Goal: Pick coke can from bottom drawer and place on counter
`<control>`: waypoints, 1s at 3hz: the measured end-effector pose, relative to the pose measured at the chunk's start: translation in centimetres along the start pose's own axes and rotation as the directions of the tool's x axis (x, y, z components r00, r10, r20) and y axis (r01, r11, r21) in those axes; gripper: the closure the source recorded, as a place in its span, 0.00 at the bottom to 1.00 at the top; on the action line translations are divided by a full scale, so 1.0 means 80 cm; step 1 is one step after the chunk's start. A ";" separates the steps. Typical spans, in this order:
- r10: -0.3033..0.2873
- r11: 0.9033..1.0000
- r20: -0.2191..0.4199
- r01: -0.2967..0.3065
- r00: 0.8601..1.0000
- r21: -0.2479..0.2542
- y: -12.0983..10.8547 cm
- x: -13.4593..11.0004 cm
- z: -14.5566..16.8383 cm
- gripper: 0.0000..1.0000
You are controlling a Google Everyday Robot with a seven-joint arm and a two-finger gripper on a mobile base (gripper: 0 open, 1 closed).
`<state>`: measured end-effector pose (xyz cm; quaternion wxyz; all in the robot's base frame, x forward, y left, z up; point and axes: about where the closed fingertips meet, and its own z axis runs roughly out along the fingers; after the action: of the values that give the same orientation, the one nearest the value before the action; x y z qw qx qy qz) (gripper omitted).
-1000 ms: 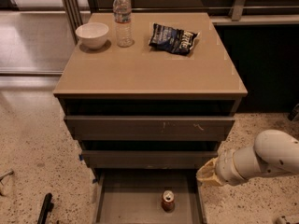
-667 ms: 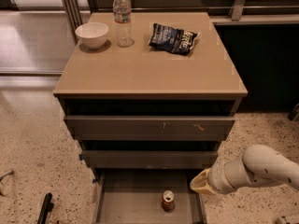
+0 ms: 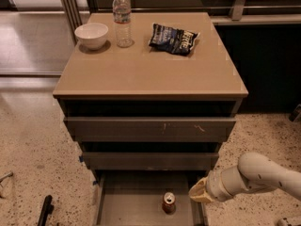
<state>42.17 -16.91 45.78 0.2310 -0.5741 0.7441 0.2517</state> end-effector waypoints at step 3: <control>-0.074 0.995 0.023 0.072 0.997 0.062 -0.064 0.144 0.118 1.00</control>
Offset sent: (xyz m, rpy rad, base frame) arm 0.0265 -0.0385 -0.1869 -0.0367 -0.1320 0.0437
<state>44.92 -20.46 30.67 0.2670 -0.5902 0.7271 0.2273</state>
